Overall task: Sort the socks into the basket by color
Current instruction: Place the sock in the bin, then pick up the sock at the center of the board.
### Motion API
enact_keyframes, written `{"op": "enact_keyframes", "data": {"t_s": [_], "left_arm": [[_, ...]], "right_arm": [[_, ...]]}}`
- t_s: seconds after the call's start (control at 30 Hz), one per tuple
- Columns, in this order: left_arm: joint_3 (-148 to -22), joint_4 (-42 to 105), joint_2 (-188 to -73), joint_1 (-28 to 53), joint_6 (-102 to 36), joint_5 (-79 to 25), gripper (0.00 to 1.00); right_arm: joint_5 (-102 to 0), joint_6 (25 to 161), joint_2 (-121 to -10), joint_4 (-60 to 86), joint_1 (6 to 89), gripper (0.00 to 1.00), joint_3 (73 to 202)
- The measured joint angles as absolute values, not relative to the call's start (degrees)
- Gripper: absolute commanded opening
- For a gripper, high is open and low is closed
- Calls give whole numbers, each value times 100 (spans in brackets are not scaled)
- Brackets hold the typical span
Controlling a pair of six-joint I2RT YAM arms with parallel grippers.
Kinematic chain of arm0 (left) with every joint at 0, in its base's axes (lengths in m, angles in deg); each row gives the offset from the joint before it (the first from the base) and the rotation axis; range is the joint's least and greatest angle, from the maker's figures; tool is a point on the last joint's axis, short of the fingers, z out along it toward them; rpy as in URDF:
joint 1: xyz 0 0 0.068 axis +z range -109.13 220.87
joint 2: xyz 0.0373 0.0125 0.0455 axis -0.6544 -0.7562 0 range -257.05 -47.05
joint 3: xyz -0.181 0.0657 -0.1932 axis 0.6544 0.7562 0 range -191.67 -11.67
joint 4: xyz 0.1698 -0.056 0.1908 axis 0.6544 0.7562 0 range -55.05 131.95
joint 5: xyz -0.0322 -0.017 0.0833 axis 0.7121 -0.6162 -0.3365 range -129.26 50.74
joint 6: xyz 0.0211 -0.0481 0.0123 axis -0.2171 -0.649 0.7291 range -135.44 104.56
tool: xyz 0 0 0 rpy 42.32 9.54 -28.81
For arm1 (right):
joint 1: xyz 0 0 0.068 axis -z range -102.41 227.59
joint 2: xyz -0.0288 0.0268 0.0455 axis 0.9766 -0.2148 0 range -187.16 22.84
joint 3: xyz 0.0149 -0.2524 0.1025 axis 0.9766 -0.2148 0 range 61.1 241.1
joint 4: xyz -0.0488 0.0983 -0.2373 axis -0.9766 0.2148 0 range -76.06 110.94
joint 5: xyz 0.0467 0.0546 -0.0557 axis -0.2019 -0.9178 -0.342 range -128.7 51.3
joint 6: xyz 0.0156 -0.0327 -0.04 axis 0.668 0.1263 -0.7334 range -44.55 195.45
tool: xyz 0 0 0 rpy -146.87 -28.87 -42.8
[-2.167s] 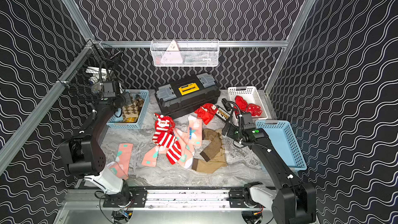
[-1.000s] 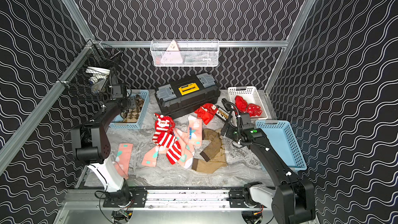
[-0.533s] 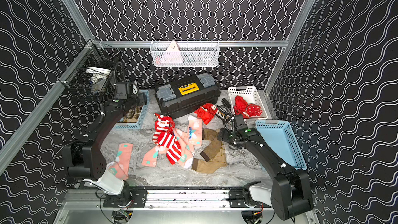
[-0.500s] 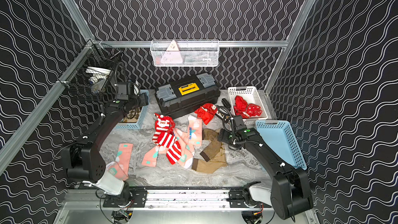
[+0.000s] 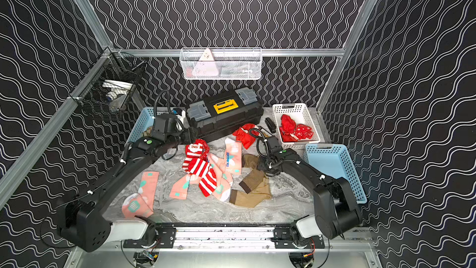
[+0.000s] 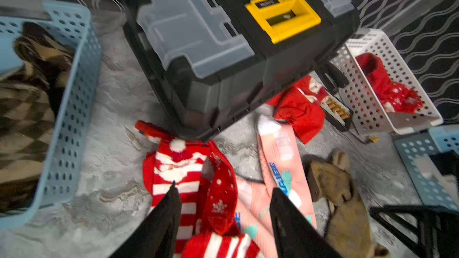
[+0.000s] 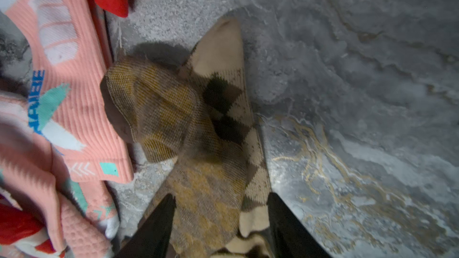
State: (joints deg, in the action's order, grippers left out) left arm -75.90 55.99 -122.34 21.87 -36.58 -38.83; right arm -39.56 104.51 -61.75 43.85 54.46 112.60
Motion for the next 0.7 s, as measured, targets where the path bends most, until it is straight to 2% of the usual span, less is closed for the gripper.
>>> {"op": "enact_keyframes", "data": {"t_s": [0.1, 0.23, 0.3, 0.5, 0.6, 0.7], "left_arm": [[-7369, 5597, -11993, 1898, -3798, -3864, 62], [-7089, 5599, -11668, 1610, -3958, -3820, 62], [-6956, 5597, -11502, 1455, -4050, -3822, 62], [-6527, 5597, -11102, 1046, -4273, -3822, 62], [-6372, 5599, -11001, 873, -4356, -3857, 62], [-6335, 5601, -10979, 724, -4406, -3932, 62]], "right_arm": [[-3873, 10431, -6497, 4313, 5345, 62, 11422], [-3784, 10342, -6787, 4191, 5247, 54, 11542], [-3729, 10309, -6892, 4151, 5218, 40, 11562], [-3663, 10298, -7091, 4127, 5203, 9, 11627], [-3655, 10298, -7115, 4132, 5199, 0, 11662], [-3582, 10300, -7043, 4145, 5100, 0, 11682]]}}
